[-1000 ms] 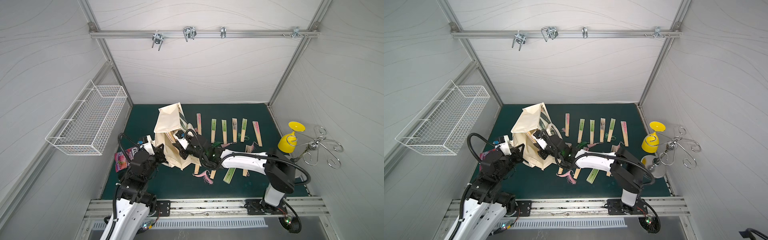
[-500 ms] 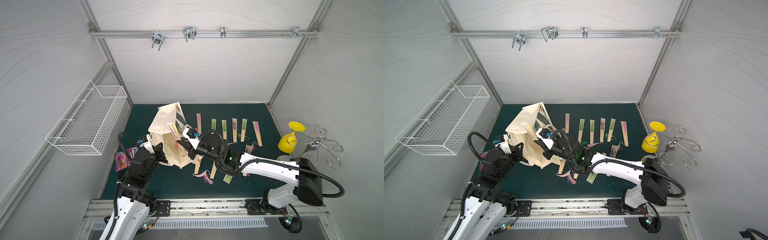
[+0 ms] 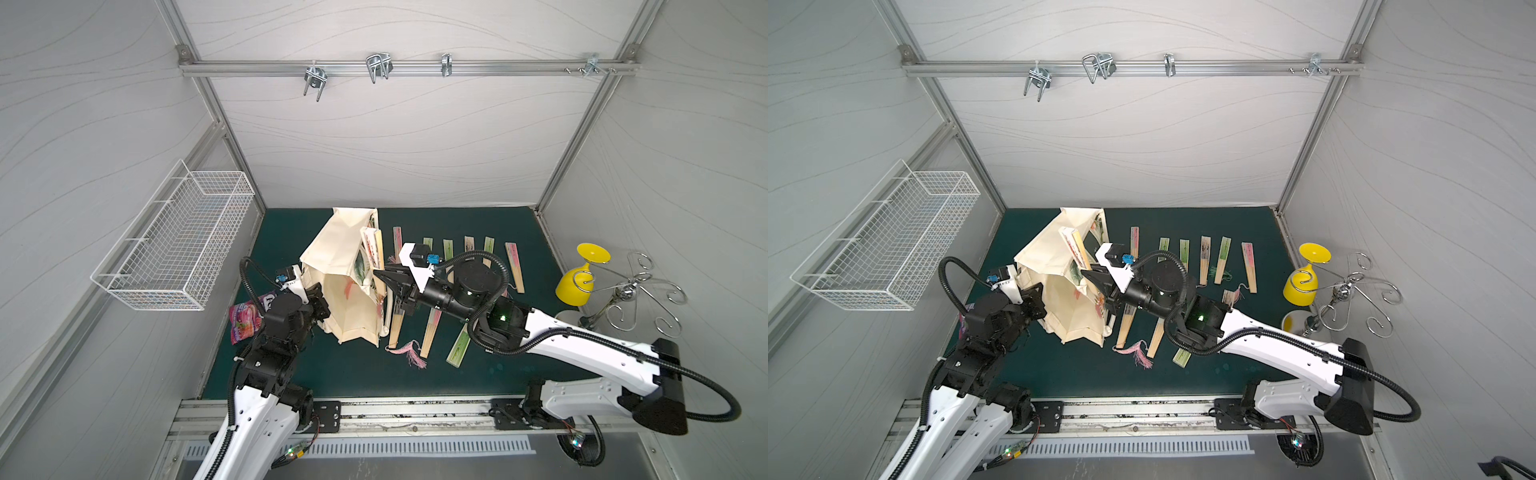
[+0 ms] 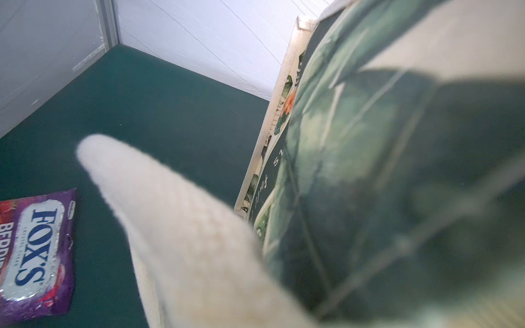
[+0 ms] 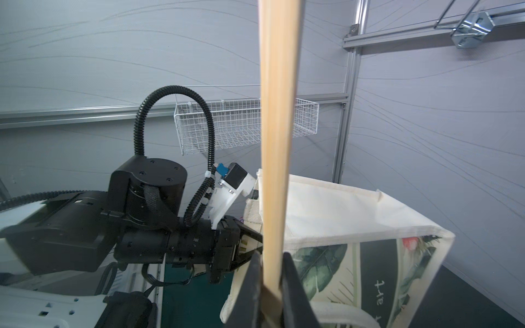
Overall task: Take out the folding fans from the tote bags
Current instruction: Pick up the folding fan from the canvas bag, then place the folding fan at the center of the board.
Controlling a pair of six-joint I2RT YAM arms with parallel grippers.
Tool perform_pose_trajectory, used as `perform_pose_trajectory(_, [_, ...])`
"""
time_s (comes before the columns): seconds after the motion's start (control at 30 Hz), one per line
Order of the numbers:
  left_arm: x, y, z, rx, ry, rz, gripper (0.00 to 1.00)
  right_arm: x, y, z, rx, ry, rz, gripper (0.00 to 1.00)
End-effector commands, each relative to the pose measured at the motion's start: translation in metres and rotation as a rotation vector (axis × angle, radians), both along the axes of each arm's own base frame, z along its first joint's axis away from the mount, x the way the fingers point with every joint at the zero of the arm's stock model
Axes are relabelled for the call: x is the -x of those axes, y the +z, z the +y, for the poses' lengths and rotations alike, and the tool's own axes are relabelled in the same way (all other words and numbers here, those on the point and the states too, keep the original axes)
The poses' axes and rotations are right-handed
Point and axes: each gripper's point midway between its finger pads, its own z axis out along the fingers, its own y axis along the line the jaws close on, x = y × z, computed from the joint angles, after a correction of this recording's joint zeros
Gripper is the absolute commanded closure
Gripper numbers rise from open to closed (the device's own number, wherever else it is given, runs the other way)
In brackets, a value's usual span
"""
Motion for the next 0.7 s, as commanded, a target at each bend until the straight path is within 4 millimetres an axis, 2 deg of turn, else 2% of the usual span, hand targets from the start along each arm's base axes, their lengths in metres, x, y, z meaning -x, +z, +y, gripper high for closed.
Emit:
perform_pose_trajectory(0.0, [0.004,0.044,0.014,-0.049,0.058,-0.085,1.0,-0.022,0.016,-0.028,-0.045,-0.049,0.127,0.97])
perform_pose_trajectory(0.1, [0.009,0.055,0.02,-0.09,0.072,-0.096,1.0,-0.053,0.004,-0.046,-0.053,-0.122,0.254,0.97])
perform_pose_trajectory(0.17, [0.011,0.061,0.023,-0.111,0.077,-0.113,1.0,-0.074,-0.011,-0.056,-0.037,-0.173,0.339,0.97])
perform_pose_trajectory(0.3, [0.014,0.063,0.026,-0.126,0.085,-0.115,1.0,-0.104,-0.049,-0.058,0.03,-0.233,0.493,0.97])
perform_pose_trajectory(0.5, [0.019,0.061,0.027,-0.115,0.089,-0.104,1.0,-0.123,-0.101,-0.026,0.084,-0.177,0.701,0.97])
perform_pose_trajectory(0.67, [0.022,0.062,0.026,-0.104,0.082,-0.105,1.0,-0.143,-0.131,0.01,0.09,-0.111,0.812,0.97])
